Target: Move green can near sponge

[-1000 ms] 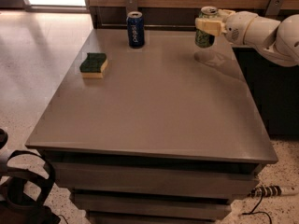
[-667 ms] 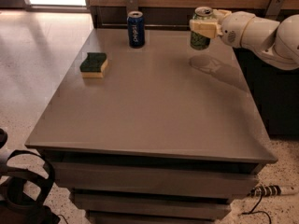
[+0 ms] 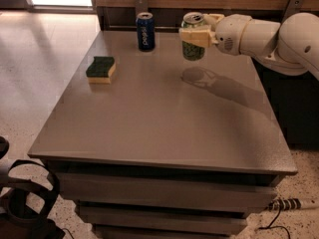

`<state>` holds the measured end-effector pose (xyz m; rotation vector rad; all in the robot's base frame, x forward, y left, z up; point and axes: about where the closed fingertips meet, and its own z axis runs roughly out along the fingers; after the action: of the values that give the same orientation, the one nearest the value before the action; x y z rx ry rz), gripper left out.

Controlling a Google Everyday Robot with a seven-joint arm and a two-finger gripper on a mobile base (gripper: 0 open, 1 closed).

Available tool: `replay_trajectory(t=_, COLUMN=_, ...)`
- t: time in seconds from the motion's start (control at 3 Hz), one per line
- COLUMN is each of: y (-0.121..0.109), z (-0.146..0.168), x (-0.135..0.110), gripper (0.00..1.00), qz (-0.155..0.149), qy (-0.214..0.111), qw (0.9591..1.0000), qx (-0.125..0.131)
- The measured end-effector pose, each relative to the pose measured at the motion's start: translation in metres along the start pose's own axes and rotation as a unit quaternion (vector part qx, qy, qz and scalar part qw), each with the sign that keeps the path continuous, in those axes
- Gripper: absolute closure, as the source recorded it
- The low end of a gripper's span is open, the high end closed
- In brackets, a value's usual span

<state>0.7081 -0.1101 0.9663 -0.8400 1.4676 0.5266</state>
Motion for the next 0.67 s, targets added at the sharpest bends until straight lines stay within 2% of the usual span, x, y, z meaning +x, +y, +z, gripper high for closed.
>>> replay_trajectory(t=0.33, y=0.026, z=0.015, x=0.002, gripper=1.0, qz=0.012, qy=-0.017, qw=0.9991, qx=-0.038)
replay_trajectory(t=0.67, y=0.053, z=0.033, x=0.003, gripper=1.0, qz=0.027, qy=-0.042, qw=0.9953, qx=-0.084)
